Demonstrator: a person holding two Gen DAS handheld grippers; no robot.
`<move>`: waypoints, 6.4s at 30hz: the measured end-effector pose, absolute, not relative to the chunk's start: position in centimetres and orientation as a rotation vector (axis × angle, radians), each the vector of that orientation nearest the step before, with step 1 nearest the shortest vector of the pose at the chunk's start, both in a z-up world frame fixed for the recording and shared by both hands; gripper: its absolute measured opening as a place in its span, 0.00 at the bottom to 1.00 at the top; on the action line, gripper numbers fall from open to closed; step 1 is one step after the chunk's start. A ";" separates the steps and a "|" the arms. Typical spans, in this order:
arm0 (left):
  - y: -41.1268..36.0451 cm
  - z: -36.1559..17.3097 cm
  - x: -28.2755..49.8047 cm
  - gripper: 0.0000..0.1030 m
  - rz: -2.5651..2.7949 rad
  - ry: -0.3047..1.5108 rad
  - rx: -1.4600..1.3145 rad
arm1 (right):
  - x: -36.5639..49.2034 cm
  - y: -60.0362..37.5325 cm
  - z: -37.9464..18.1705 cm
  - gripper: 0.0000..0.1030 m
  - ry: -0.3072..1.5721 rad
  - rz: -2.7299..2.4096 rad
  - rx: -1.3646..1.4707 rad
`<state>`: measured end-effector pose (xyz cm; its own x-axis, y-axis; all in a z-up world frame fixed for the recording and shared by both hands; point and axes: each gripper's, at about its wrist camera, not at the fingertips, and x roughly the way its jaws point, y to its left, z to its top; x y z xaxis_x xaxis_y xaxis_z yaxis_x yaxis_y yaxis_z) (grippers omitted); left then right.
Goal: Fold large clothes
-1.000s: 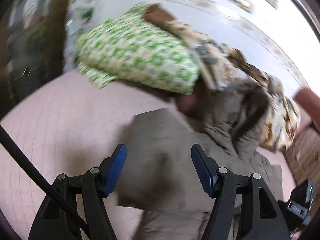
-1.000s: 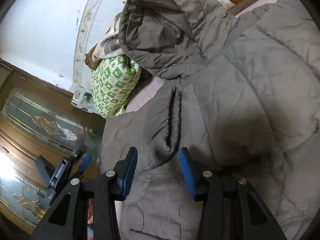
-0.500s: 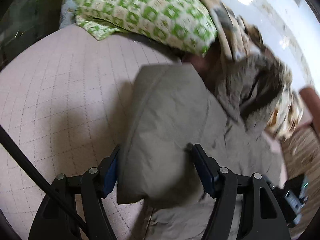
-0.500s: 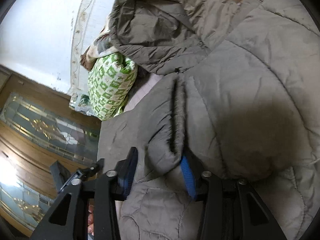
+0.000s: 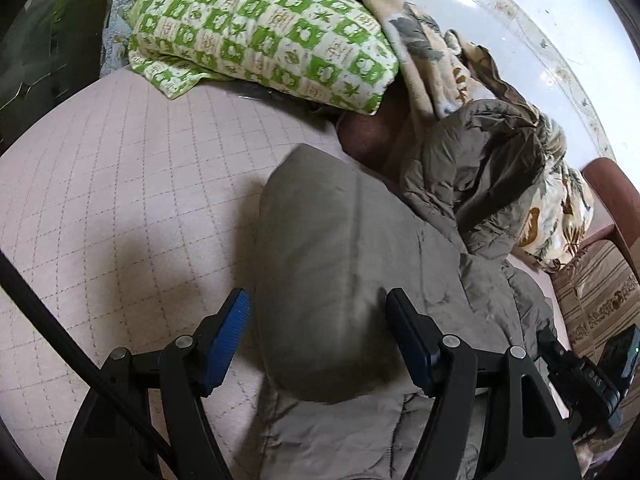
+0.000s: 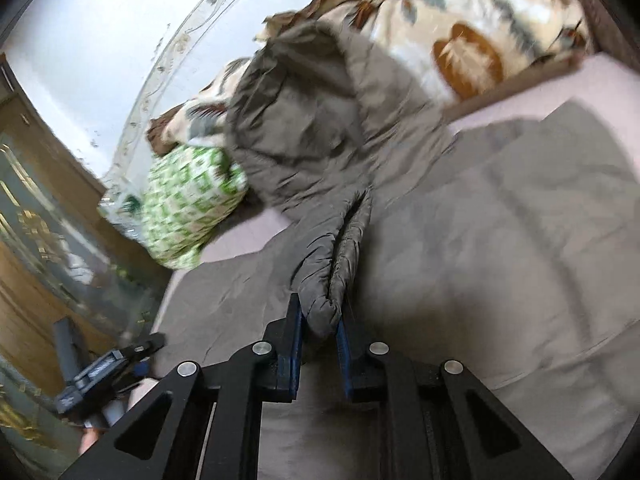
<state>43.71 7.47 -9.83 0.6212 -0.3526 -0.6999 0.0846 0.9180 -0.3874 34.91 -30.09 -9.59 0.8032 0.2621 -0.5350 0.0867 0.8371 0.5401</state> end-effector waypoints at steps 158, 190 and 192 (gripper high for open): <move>-9.5 -13.1 40.1 0.80 -0.073 0.692 0.410 | 35.2 -35.6 -12.6 0.31 0.832 -0.235 0.269; -10.7 -13.3 39.6 0.80 -0.038 0.653 0.482 | 35.2 -35.0 -12.5 0.33 0.839 -0.249 0.227; -10.7 -13.4 39.6 0.80 -0.037 0.653 0.483 | 35.2 -35.0 -12.5 0.33 0.840 -0.250 0.224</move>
<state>39.59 -10.69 -13.35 0.7973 0.1160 -0.5923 0.1825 0.8891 0.4198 35.24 -35.02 -12.52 0.6416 -0.1292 -0.7560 0.3047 0.9475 0.0967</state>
